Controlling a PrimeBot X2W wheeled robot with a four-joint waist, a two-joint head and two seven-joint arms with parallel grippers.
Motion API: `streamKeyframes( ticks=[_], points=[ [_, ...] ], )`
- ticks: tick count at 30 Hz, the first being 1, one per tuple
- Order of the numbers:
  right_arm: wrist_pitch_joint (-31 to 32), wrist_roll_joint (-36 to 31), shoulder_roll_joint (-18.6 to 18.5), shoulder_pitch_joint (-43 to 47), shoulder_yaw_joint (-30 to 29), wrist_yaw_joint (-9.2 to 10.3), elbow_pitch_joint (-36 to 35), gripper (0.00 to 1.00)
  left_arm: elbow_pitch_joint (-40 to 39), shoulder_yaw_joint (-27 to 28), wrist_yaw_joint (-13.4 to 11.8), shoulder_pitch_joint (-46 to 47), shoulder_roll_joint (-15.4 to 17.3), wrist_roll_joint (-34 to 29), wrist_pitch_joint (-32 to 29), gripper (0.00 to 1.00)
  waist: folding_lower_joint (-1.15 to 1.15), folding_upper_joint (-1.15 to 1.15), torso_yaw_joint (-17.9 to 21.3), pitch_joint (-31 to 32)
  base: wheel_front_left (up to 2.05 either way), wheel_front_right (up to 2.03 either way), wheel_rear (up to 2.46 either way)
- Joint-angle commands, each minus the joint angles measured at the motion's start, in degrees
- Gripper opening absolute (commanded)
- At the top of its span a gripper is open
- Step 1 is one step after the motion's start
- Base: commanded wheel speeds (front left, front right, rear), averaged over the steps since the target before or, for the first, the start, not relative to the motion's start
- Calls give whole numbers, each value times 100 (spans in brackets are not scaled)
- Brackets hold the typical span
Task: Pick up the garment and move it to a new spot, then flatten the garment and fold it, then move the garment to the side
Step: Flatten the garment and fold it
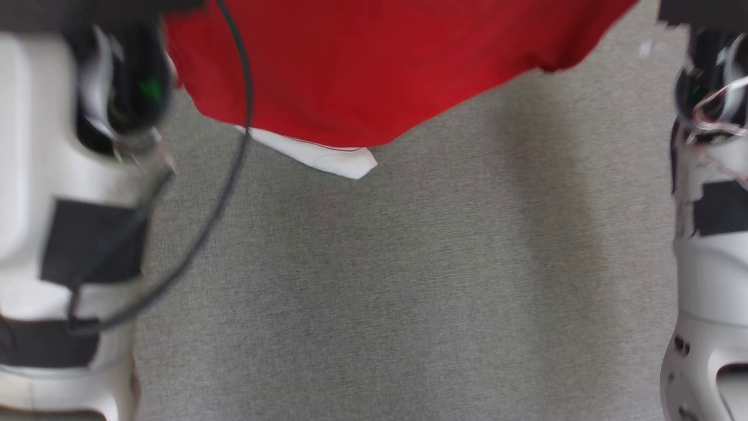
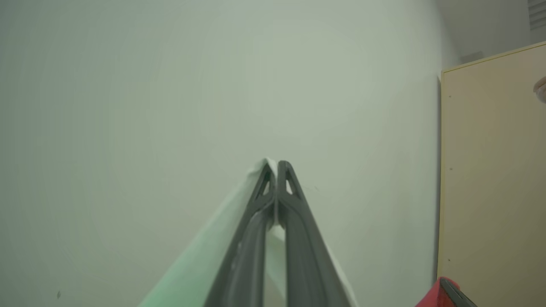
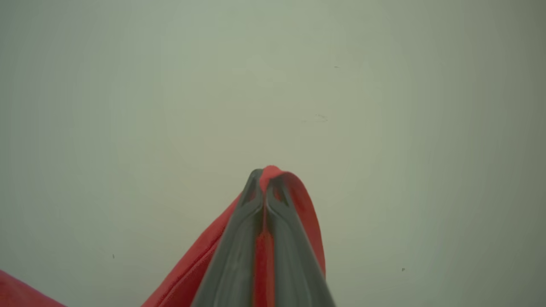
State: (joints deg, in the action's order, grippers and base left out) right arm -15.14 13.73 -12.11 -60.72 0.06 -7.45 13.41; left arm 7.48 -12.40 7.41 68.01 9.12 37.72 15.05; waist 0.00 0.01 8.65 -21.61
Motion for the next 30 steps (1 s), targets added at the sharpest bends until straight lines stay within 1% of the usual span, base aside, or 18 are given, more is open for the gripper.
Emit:
streamKeyframes(
  ticks=[1, 3, 11, 17, 20, 22, 23, 24, 30],
  points=[
    [4, -27, 58, 184, 15, -5, 16, 0, -25, -56, 9, -257, 31, -6, 15, 0, 0, -1, -50, -81, 0, 0, 0],
    [2, -85, 22, 330, 34, -5, 45, 0, -125, -158, 10, -445, 44, 51, 15, 0, 0, -1, -85, -94, 0, 0, 0],
    [1, 50, -213, 1065, 106, -6, 183, 0, -383, -544, 11, -1424, 123, 443, 16, 0, 0, -1, -245, 66, 0, 0, 0],
    [1, 318, -501, 1910, 249, -6, 8, 0, -859, -587, 11, -2453, 63, 817, 17, 0, 0, -1, -433, 389, 0, 0, 0],
    [9, 454, -649, 2411, 147, -6, -175, 0, -1153, -586, 11, -3029, 39, 994, 17, 0, 0, -1, -541, 582, 0, 0, 0],
    [71, 536, -684, 2755, -4, -6, -320, 0, -1328, -617, 11, -3398, 58, 1045, 17, 0, 0, -1, -610, 704, 0, 0, 0],
    [117, 570, -677, 2929, -75, -6, -414, 0, -1397, -638, 11, -3589, 65, 1081, 17, 0, 0, -1, -643, 751, 0, 0, 0],
    [256, 607, -648, 3301, -262, -6, -559, 0, -1485, -720, 11, -3950, 104, 1123, 17, 0, 0, -1, -710, 849, 0, 0, 0],
    [786, 638, -335, 4375, -788, -6, -1120, 0, -1634, -1019, 11, -4890, 117, 1439, 17, 0, 0, -1, -872, 1059, 0, 0, 0]
  ],
)
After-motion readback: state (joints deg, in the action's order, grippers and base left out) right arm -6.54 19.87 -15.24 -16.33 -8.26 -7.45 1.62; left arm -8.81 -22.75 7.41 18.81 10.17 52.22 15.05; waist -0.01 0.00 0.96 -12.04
